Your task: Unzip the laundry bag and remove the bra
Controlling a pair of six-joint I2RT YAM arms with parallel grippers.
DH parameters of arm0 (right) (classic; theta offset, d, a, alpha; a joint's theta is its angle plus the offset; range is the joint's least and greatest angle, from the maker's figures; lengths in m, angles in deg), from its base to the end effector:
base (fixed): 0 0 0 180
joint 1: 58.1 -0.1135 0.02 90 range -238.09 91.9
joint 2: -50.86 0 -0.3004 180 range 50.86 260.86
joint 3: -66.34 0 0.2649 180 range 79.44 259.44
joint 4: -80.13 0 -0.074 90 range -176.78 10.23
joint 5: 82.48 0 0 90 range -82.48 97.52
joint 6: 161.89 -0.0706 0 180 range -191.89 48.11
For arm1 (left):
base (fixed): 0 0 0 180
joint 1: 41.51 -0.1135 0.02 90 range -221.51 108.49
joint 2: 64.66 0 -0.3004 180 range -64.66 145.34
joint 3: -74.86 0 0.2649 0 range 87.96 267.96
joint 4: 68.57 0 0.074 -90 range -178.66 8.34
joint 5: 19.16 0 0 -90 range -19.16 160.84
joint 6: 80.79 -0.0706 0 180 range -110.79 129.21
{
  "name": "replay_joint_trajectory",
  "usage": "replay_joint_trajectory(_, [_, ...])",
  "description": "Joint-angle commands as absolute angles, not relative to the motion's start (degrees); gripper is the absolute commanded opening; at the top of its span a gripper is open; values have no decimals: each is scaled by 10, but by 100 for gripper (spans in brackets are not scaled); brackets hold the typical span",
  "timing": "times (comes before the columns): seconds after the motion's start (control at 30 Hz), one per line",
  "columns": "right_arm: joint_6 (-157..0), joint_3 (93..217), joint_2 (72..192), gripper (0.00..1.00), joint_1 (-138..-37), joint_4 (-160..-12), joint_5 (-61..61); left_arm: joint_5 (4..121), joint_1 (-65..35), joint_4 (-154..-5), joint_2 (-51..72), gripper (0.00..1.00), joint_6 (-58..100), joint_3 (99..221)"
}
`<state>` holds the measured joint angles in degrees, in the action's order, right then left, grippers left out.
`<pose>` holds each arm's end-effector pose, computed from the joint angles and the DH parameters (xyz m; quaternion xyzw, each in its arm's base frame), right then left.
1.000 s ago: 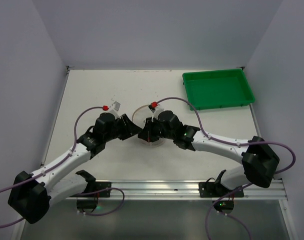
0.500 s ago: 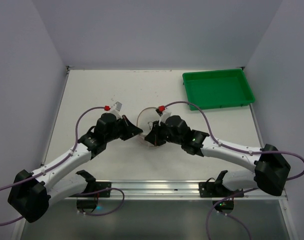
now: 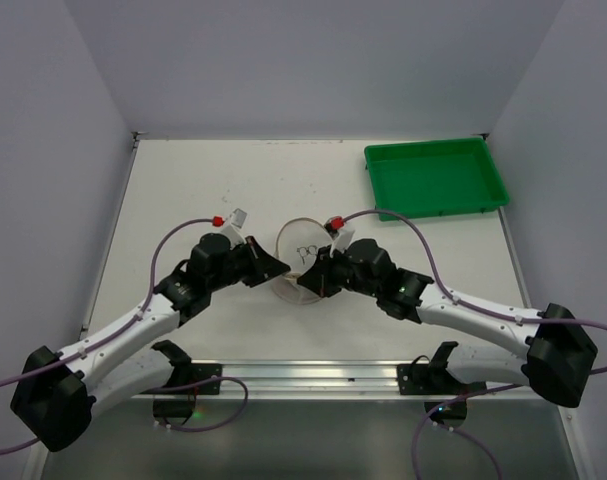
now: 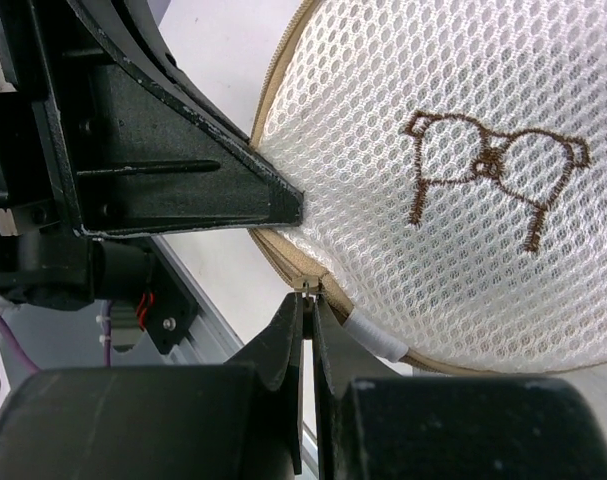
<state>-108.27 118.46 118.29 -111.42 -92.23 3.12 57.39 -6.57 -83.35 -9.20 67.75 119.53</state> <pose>0.1708 0.2383 0.2646 -0.1437 0.8208 0.4119 0.3687 0.1862 -0.1501 0.2498 -0.1107 0.8352 -0.4535 0.2907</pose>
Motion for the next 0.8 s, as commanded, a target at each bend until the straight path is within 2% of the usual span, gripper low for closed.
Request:
replay_joint_trajectory(0.0, [-1047,1159,1164,0,-1090,-836,78,603,-64,-808,-123,5,697,1159])
replay_joint_trajectory(0.03, [-1043,1159,1162,0,-1088,-834,79,604,-56,-796,-130,6,706,1148])
replay_joint_trajectory(0.1, [-1034,1159,1162,0,-1073,-825,78,617,-21,-761,-153,14,727,1110])
replay_joint_trajectory(0.13, [-1032,1161,1164,0,-1065,-818,62,625,9,-749,-160,30,747,1098])
replay_joint_trajectory(0.2, [-1029,1163,1163,2,-1043,-797,48,658,43,-729,-179,45,760,1071])
replay_joint_trajectory(0.23, [-1029,1162,1156,7,-1037,-790,47,667,71,-728,-183,58,762,1068])
replay_joint_trajectory(0.27, [-1030,1161,1149,23,-1032,-781,50,680,80,-730,-190,64,756,1068])
replay_joint_trajectory(0.3, [-1032,1160,1144,33,-1022,-774,54,685,84,-754,-194,70,736,1081])
replay_joint_trajectory(0.33, [-1034,1162,1138,43,-1019,-765,59,690,85,-778,-198,82,722,1094])
replay_joint_trajectory(0.4, [-1038,1176,1120,68,-1015,-728,80,746,85,-893,-210,93,693,1159])
replay_joint_trajectory(0.43, [-1040,1183,1115,73,-1014,-715,92,770,85,-932,-212,100,666,1183])
replay_joint_trajectory(0.5, [-1038,1203,1097,83,-1015,-683,103,847,84,-1022,-219,100,647,1228])
replay_joint_trajectory(0.57, [-1030,1217,1083,87,-1015,-673,104,893,82,-1065,-222,100,626,1282])
replay_joint_trajectory(0.63, [-1016,1240,1068,88,-1016,-672,86,933,71,-1099,-220,100,601,1315])
replay_joint_trajectory(0.77, [-981,1293,1075,91,-1030,-671,79,935,21,-1107,-203,100,569,1321])
